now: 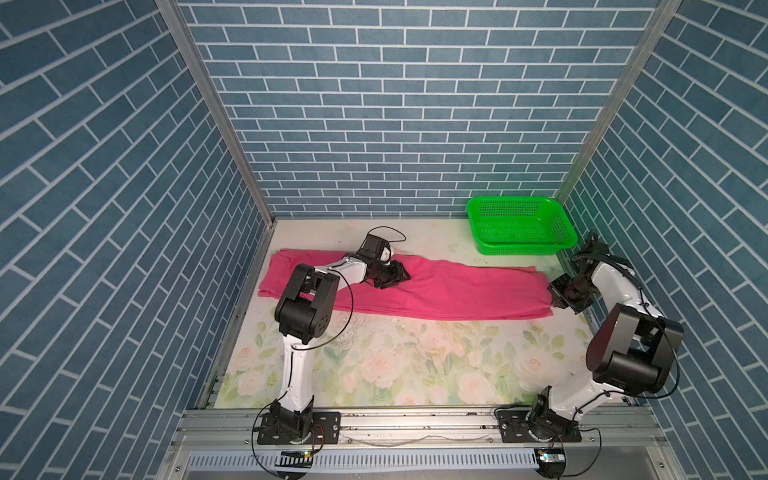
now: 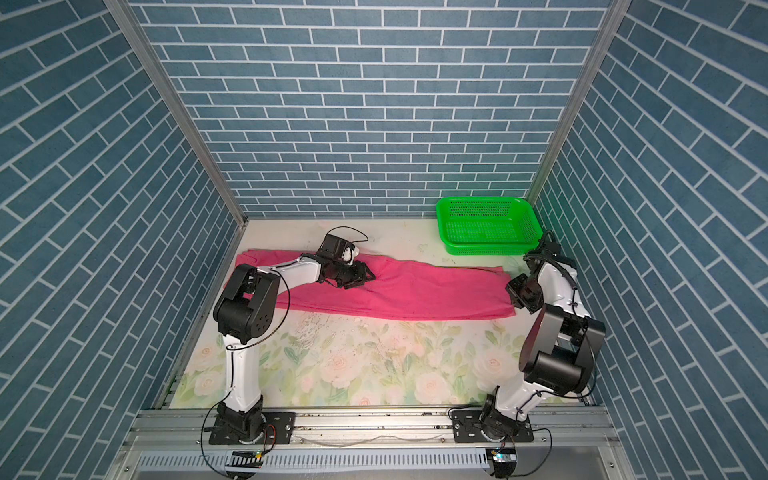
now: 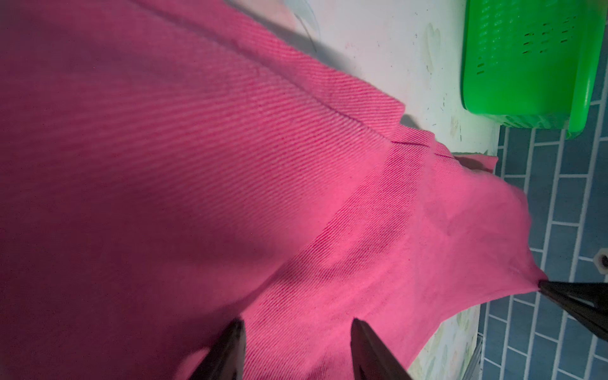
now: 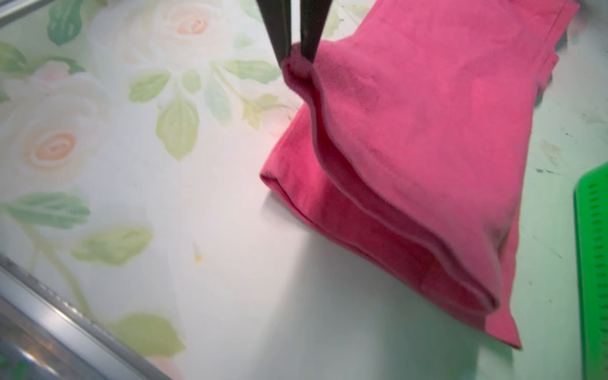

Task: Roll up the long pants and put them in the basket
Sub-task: Fold the long pant at the center of the board.

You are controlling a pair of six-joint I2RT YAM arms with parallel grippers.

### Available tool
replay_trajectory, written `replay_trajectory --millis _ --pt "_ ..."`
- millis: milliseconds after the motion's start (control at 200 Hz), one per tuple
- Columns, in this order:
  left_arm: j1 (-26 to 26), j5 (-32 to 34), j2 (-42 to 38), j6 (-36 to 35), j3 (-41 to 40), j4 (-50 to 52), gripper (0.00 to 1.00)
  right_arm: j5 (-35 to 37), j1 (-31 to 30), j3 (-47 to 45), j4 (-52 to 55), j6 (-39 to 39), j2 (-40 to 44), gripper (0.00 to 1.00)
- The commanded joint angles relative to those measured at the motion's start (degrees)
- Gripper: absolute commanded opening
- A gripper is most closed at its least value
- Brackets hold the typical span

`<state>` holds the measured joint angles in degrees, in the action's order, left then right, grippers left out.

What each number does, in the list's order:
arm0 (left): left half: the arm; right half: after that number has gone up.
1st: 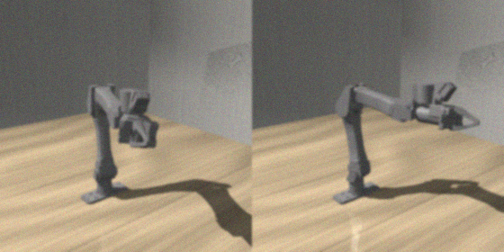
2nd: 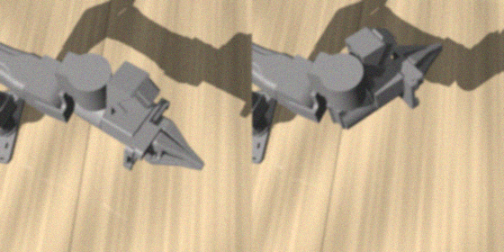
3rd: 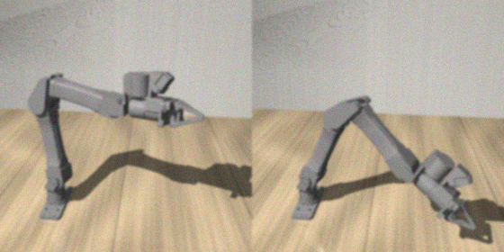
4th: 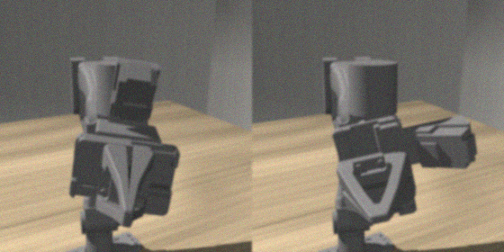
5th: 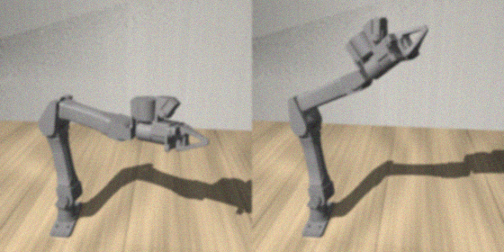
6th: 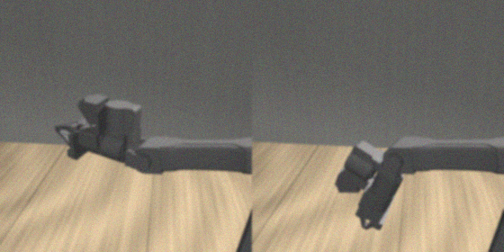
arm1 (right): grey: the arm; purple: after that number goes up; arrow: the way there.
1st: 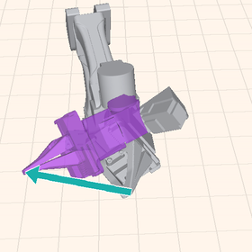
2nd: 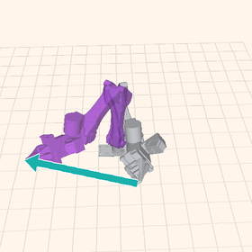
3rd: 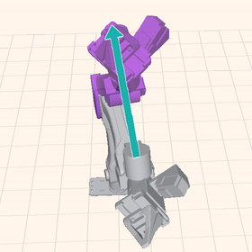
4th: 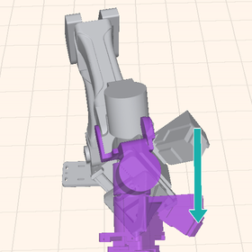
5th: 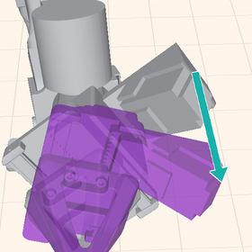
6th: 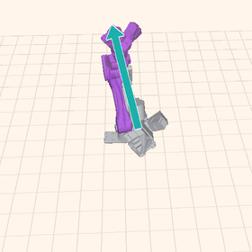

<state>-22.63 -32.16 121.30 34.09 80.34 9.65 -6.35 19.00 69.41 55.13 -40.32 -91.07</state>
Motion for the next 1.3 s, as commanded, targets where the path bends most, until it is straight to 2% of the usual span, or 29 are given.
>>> replay_trajectory --millis 0,255,710,755,785,810,1065,1165,1240,1295 --pt "0.8 1.7 3.3 0.2 0.7 2.2 0.56 1.6 -0.3 -4.6 4.1 -3.1 0.7 0.0" --pt "0.9 1.5 2.9 0.1 -0.1 2.3 0.55 1.6 -0.3 -7.4 -0.4 -5.2 -1.5 0.0" --pt "1.7 2.1 1.2 -1.1 -1.7 2.8 0.55 5.7 -0.4 -0.5 0.3 -6.8 -6.6 0.0" --pt "1.8 2.0 1.2 -1.0 -1.5 2.8 0.56 5.8 -0.5 -1.0 1.1 -7.1 -7.0 0.0" --pt "1.8 2.0 1.3 -1.0 -1.3 2.7 0.55 5.7 -0.5 -1.6 1.4 -7.1 -7.0 0.09" --pt "1.8 2.0 1.3 -1.0 -1.3 2.7 0.55 5.7 -0.6 -2.2 1.7 -7.1 -6.9 0.12" --pt "1.8 1.8 2.2 -1.0 -1.3 2.0 0.55 4.2 -1.8 -10.2 4.2 -8.8 -2.8 0.07" --pt "1.7 1.6 2.6 -0.9 -1.0 1.8 0.55 4.0 -1.8 -10.1 4.9 -8.5 -1.5 0.15" --pt "1.8 1.4 3.0 -0.7 -0.7 1.6 0.55 3.8 -1.8 -7.7 6.0 -7.7 -1.4 0.33" --pt "1.8 1.3 3.2 -0.6 -0.5 1.4 0.55 3.2 -1.8 -4.9 7.1 -6.9 -2.1 0.42"
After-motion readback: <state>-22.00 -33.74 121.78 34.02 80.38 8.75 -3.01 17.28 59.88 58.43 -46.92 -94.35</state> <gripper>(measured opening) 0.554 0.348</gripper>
